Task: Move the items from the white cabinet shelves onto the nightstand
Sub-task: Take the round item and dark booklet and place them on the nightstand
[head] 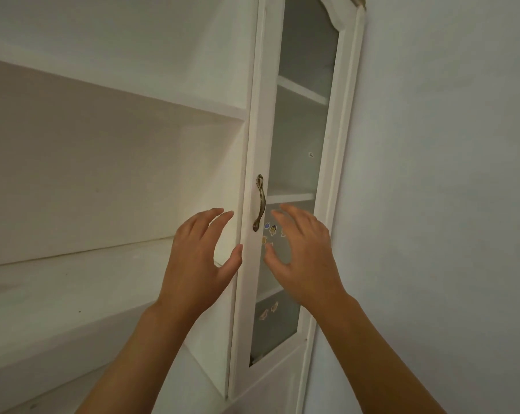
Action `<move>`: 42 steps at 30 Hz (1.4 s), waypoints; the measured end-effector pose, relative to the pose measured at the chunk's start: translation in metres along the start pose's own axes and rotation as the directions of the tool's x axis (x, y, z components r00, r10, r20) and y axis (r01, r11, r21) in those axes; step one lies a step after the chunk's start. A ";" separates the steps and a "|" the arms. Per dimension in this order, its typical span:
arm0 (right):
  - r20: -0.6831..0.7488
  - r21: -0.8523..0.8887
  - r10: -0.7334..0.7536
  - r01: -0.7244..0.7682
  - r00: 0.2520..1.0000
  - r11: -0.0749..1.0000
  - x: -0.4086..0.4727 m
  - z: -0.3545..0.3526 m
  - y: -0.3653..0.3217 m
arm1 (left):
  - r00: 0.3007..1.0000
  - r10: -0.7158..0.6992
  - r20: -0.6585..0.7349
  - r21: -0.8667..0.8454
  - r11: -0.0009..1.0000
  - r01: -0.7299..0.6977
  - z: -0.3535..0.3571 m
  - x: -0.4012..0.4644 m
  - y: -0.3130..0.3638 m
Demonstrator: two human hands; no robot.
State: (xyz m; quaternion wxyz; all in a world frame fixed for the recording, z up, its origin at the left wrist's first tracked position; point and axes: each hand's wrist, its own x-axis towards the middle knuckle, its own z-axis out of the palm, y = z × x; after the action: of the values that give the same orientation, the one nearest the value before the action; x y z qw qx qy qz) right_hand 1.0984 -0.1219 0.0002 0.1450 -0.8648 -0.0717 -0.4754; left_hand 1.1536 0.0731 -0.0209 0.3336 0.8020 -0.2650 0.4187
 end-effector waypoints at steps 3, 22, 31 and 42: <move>-0.005 0.013 -0.016 0.016 1.000 1.000 0.017 0.018 0.014 | 1.000 -0.003 -0.009 0.023 1.000 0.003 0.017 0.011 -0.007; -0.115 0.083 -0.262 0.272 0.958 0.959 0.103 0.123 0.088 | 0.994 0.046 0.094 0.253 0.965 -0.069 0.119 0.056 -0.066; -0.216 0.094 -0.291 0.316 0.932 0.944 0.119 0.143 0.089 | 0.993 0.071 0.090 0.317 0.943 -0.096 0.126 0.058 -0.082; -0.223 0.084 -0.250 0.274 0.942 0.958 0.116 0.136 0.080 | 0.993 0.033 0.114 0.327 0.943 -0.069 0.126 0.056 -0.079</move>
State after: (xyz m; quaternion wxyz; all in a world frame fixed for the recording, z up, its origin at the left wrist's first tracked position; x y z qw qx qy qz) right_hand 1.2907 -0.1557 0.0144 0.1362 -0.7828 -0.1974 -0.5741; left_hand 1.3004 0.0196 -0.0519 0.1691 0.8607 -0.2293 0.4220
